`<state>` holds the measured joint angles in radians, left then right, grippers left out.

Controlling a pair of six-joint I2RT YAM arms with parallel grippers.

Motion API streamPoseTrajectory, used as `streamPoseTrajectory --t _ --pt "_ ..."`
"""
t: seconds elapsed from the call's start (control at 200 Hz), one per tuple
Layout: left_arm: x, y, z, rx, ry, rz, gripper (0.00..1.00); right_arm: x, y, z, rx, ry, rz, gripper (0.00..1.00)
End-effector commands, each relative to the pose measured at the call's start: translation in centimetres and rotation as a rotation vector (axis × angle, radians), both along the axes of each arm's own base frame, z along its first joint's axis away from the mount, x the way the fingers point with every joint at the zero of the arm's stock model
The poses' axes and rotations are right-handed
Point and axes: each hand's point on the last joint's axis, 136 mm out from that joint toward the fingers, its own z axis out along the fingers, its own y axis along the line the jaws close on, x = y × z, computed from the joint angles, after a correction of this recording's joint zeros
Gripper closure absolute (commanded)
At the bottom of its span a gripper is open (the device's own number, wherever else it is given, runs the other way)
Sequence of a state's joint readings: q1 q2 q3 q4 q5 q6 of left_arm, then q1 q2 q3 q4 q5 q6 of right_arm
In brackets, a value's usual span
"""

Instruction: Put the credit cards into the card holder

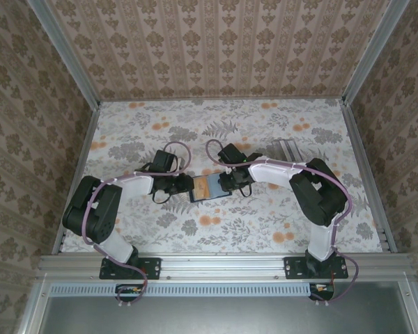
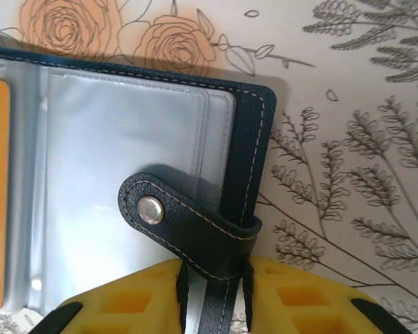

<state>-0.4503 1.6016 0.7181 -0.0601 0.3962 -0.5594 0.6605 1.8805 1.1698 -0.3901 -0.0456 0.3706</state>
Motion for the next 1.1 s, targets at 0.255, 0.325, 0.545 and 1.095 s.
streamPoseTrajectory --t 0.255,0.325,0.545,1.095 --pt "0.5 -2.5 5.5 -0.165 -0.114 -0.043 0.71 -1.8 6.1 0.5 0.328 0.113 0.050 0.76" --pt "0.6 -2.5 6.3 -0.165 -0.148 -0.038 0.71 -2.0 6.8 0.4 0.368 0.131 0.049 0.76" --pt "0.5 -3.6 7.4 -0.183 -0.186 -0.066 0.70 -1.8 8.0 0.2 0.444 0.149 0.029 0.72" --pt "1.1 -1.1 7.5 -0.158 -0.185 -0.017 0.68 -0.4 5.9 2.2 0.359 -0.019 0.089 0.62"
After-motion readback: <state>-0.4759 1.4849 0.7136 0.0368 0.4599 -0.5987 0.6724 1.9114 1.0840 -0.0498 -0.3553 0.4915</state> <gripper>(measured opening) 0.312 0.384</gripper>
